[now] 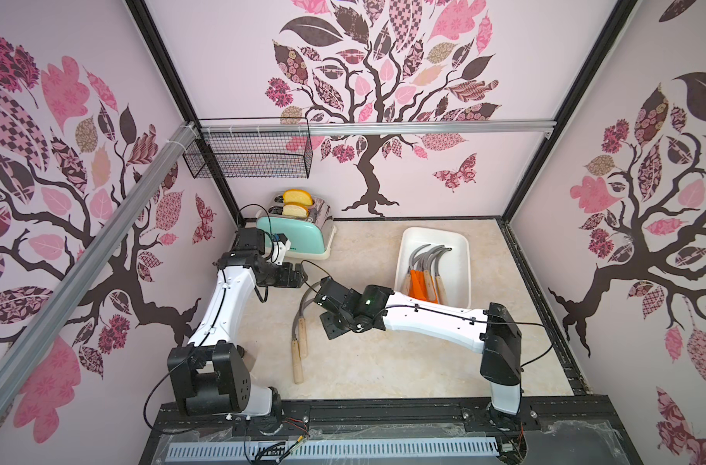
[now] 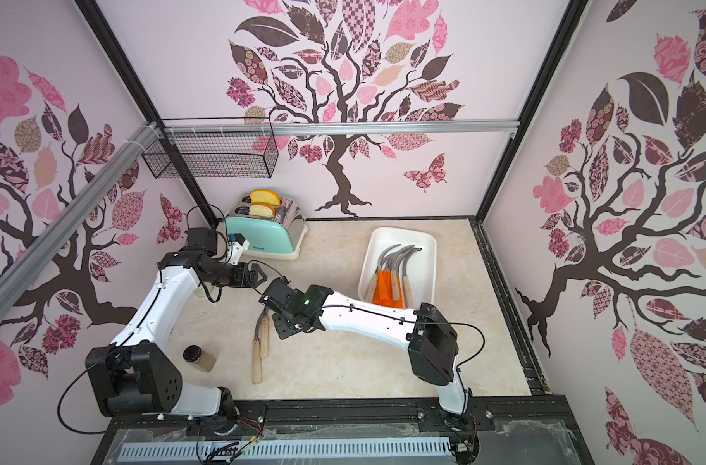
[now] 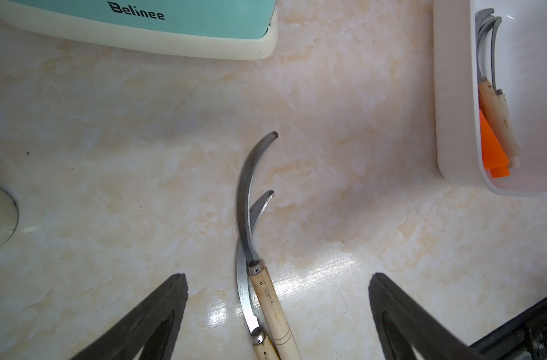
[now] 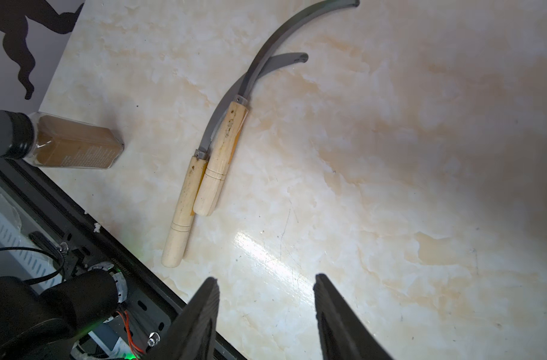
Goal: Put small sickles into storage boxes
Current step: Pick up the sickle at the center of the board.
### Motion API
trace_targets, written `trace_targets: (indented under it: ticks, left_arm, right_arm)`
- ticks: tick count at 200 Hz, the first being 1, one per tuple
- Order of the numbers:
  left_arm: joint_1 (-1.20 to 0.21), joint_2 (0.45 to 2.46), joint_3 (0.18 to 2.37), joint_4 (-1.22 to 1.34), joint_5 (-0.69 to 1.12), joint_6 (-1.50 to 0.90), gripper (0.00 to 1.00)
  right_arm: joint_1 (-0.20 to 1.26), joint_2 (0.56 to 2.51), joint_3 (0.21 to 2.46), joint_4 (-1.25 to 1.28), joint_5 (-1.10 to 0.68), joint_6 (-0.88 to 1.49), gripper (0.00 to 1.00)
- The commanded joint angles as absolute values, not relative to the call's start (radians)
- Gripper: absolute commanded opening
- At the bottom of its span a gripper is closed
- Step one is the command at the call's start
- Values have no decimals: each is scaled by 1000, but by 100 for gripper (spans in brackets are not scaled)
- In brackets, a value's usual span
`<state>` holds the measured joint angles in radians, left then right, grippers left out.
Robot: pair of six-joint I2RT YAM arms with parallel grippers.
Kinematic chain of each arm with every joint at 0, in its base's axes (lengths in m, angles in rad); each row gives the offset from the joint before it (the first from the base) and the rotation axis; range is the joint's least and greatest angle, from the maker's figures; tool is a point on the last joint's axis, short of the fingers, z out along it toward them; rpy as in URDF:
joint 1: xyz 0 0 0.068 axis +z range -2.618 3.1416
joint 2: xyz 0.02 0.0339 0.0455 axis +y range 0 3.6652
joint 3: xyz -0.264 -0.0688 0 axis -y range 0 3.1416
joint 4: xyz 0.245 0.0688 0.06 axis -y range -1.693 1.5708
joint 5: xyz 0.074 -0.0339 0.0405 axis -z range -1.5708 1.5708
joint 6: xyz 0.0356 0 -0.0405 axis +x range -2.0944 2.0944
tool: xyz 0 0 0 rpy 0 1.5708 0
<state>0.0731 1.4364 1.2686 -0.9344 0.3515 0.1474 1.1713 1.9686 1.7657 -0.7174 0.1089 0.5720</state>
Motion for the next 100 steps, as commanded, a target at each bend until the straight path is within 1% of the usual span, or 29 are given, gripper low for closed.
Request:
trace_targets:
  ticks: [1, 43, 100]
  left_arm:
    - [72, 1430, 1286, -917, 317, 123, 95]
    - [101, 1445, 1316, -939, 301, 95, 95]
    - [192, 1465, 1337, -975, 318, 84, 95]
  right_arm:
    - [1185, 2013, 1823, -732, 100, 559, 53]
    - [1199, 2095, 1890, -704, 92, 557, 51]
    - [1220, 2218, 2026, -749, 91, 542, 51]
